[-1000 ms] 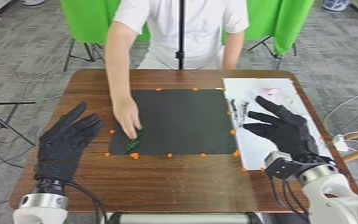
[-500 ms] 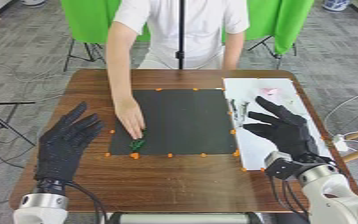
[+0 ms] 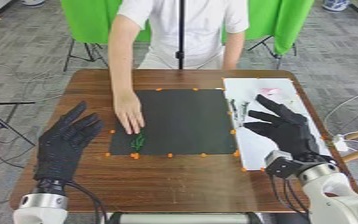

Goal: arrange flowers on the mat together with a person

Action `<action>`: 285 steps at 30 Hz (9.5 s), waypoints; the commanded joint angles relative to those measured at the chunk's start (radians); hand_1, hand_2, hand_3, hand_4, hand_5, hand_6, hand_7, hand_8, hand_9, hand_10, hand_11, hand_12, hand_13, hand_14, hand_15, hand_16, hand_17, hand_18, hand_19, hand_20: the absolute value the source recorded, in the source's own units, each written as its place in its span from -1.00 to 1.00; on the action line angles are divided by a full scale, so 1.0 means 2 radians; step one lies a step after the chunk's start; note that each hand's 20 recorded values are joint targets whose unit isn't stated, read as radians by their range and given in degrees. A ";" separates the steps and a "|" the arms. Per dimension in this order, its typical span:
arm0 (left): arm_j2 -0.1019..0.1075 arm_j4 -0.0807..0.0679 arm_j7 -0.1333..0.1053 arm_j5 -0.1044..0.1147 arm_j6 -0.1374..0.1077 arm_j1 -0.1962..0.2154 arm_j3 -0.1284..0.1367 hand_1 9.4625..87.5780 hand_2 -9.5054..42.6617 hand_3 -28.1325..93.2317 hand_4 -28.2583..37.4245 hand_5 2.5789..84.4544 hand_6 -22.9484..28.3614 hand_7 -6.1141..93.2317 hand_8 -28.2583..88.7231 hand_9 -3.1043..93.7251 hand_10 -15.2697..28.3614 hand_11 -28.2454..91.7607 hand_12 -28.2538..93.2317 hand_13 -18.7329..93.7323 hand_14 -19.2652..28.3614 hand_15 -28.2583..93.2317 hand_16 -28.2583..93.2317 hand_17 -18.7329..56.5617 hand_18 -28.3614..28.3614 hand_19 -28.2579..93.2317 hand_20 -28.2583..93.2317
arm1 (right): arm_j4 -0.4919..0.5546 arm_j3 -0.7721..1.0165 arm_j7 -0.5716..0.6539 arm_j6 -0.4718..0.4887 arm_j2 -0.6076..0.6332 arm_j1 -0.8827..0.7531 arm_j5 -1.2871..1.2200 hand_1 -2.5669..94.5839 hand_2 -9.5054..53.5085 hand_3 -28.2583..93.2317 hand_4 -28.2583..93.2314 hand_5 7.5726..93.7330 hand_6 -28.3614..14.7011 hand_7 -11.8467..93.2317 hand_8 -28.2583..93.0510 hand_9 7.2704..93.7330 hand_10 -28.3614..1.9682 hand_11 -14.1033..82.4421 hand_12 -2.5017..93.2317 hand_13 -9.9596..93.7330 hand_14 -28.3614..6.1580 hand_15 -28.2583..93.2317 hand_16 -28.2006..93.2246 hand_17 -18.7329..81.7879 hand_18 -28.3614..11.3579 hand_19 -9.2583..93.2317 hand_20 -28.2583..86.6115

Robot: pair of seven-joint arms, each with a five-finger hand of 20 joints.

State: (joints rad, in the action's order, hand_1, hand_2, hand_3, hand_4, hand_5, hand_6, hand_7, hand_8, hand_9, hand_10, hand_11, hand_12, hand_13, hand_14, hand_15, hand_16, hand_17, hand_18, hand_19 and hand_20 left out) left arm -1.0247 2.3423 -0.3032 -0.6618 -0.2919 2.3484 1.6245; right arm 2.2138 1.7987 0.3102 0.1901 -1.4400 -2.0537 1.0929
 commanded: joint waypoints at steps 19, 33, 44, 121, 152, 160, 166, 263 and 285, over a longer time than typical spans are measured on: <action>0.008 -0.001 -0.011 0.005 -0.001 0.008 -0.003 -0.64 -0.24 0.72 -0.91 -0.16 0.30 -0.66 -0.68 -0.19 0.76 -0.10 -0.39 -0.20 1.00 0.27 -0.73 -0.71 0.85 0.46 -0.59 | 0.060 -0.050 0.026 -0.245 0.094 -0.026 0.183 -0.59 -0.41 0.82 -1.00 -0.10 0.20 -0.52 -0.76 0.19 -0.31 -0.27 -0.71 0.24 -0.46 0.29 -0.40 -0.34 -0.67 0.56 -0.26; 0.004 0.003 -0.001 0.001 0.003 0.011 0.003 -0.64 -0.24 0.72 -0.91 -0.15 0.31 -0.66 -0.68 -0.19 0.76 -0.10 -0.39 -0.20 1.00 0.27 -0.73 -0.71 0.84 0.46 -0.59 | 0.091 -0.114 0.254 -0.349 0.185 -0.004 0.411 -0.50 -0.49 0.80 -1.00 0.00 0.12 -0.53 -0.75 0.31 -0.37 -0.16 -0.69 0.35 -0.34 0.38 -0.42 -0.25 -0.72 0.72 -0.37; -0.005 0.005 0.012 -0.004 0.007 0.014 0.011 -0.64 -0.24 0.72 -0.91 -0.15 0.31 -0.66 -0.68 -0.19 0.76 -0.10 -0.39 -0.20 1.00 0.28 -0.73 -0.71 0.84 0.46 -0.59 | 0.077 -0.111 0.367 -0.260 0.193 -0.028 0.587 -0.43 -0.61 0.79 -0.99 0.05 0.08 -0.53 -0.75 0.41 -0.41 -0.15 -0.67 0.42 -0.27 0.37 -0.41 -0.20 -0.75 0.79 -0.46; 0.040 0.013 0.000 -0.002 -0.006 -0.039 -0.004 -0.64 -0.24 0.72 -0.91 -0.14 0.32 -0.66 -0.67 -0.18 0.76 -0.09 -0.39 -0.20 1.00 0.28 -0.73 -0.71 0.84 0.46 -0.59 | -0.112 -0.391 0.220 -0.081 0.052 0.261 0.766 0.09 -1.00 0.60 -1.00 0.99 0.37 -0.46 -0.48 1.00 0.06 -0.10 -0.61 0.83 0.05 0.26 -0.27 -0.05 -0.60 0.93 -0.66; 0.011 0.007 0.010 -0.018 0.028 -0.049 0.005 -0.64 -0.24 0.72 -0.90 -0.14 0.32 -0.66 -0.67 -0.18 0.77 -0.09 -0.39 -0.20 1.00 0.27 -0.73 -0.71 0.84 0.46 -0.59 | -0.238 -0.478 0.222 0.012 0.010 0.314 0.764 -0.06 -0.99 0.66 -1.00 1.00 0.40 -0.35 -0.55 1.00 0.05 0.16 -0.67 0.90 -0.01 0.34 -0.28 -0.02 -0.65 0.98 -0.75; 0.017 0.008 0.005 -0.016 0.025 -0.050 0.004 -0.64 -0.24 0.72 -0.91 -0.14 0.32 -0.66 -0.67 -0.18 0.77 -0.09 -0.39 -0.20 1.00 0.27 -0.73 -0.71 0.84 0.46 -0.59 | -0.213 -0.461 0.230 0.061 -0.014 0.305 0.716 -0.17 -0.85 0.69 -1.00 0.99 0.36 -0.48 -0.74 1.00 0.06 0.17 -0.68 0.92 0.00 0.32 -0.28 0.00 -0.66 1.00 -0.81; 0.005 0.008 0.017 -0.024 0.031 -0.050 0.009 -0.64 -0.24 0.72 -0.91 -0.14 0.32 -0.66 -0.67 -0.18 0.77 -0.09 -0.39 -0.20 1.00 0.27 -0.73 -0.71 0.84 0.46 -0.59 | -0.192 -0.444 0.217 0.098 -0.037 0.289 0.716 -0.22 -0.83 0.67 -1.00 0.94 0.31 -0.50 -0.77 1.00 0.08 0.17 -0.69 0.94 -0.02 0.30 -0.28 0.01 -0.69 1.00 -0.81; -0.001 -0.020 -0.037 -0.030 0.011 -0.004 -0.005 -0.77 -0.25 0.72 -1.00 -0.23 0.14 -0.69 -0.68 -0.26 0.56 -0.23 -0.40 -0.23 0.92 0.16 -0.68 -0.72 0.83 0.37 -0.51 | -0.032 0.012 -0.041 0.055 -0.014 -0.005 0.033 -0.69 -0.38 0.79 -1.00 -0.24 0.41 -0.57 -0.74 -0.14 -0.16 -0.58 -0.71 -0.09 -0.67 -0.22 -0.24 -0.57 -0.61 -0.02 -0.25; 0.002 -0.022 -0.040 -0.025 0.014 -0.010 -0.008 -0.75 -0.26 0.73 -1.00 -0.21 0.17 -0.68 -0.68 -0.23 0.62 -0.19 -0.39 -0.21 0.96 0.22 -0.69 -0.72 0.83 0.38 -0.50 | -0.033 0.001 -0.043 0.034 -0.003 0.005 0.032 -0.66 -0.39 0.80 -1.00 -0.20 0.39 -0.56 -0.74 -0.06 -0.23 -0.54 -0.71 -0.03 -0.64 -0.11 -0.26 -0.56 -0.61 0.03 -0.22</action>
State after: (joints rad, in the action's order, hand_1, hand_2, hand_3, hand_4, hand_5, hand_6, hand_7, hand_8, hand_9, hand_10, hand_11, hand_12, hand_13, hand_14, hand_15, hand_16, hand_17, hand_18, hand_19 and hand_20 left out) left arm -1.0210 2.3059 -0.3840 -0.7187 -0.2612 2.3244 1.6127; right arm 2.1428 1.7993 0.2378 0.2639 -1.4439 -2.0397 1.1334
